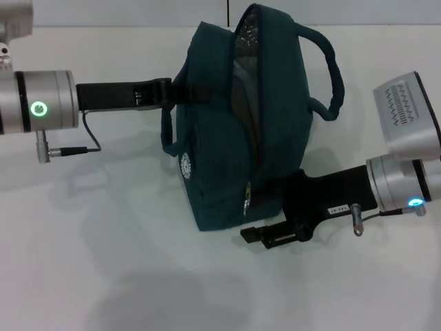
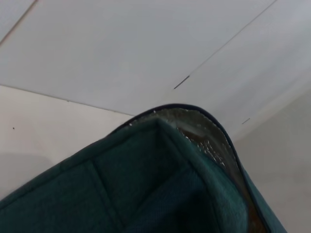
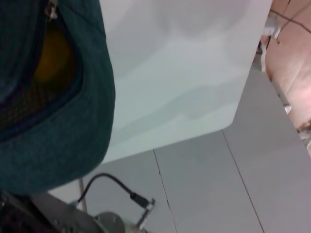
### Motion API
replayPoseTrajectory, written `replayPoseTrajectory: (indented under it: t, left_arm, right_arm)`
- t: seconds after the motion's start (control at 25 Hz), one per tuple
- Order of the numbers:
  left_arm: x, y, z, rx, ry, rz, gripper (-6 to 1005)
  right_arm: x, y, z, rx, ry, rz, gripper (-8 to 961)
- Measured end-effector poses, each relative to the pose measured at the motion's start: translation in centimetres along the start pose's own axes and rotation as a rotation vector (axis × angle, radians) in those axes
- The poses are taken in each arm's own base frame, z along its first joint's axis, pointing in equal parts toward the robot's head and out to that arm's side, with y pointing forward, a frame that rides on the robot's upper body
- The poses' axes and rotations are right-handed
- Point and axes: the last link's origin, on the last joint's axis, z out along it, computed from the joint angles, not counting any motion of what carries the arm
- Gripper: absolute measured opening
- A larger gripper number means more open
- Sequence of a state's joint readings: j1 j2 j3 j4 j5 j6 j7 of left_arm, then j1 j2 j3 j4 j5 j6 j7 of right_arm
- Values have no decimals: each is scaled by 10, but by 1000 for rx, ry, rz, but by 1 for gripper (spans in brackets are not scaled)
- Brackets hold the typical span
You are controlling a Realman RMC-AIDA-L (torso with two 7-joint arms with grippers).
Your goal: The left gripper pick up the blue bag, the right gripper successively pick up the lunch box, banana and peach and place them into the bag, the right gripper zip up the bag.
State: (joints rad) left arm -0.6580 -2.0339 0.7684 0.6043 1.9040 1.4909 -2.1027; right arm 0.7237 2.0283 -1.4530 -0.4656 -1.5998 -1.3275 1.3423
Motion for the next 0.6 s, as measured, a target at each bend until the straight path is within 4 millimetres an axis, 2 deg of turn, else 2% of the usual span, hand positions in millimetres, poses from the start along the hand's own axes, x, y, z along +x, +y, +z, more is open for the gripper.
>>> replayPoseTrajectory:
  t: [0.32,0.6]
  left_arm:
    - [-1,0,1,-3,-3,5,49]
    - [-2,1,1,-7,-4,8,49]
  right_arm:
    - [-2,5,4,-17,-33,-11,700]
    - [1,10,6,-43,-27,-9,585]
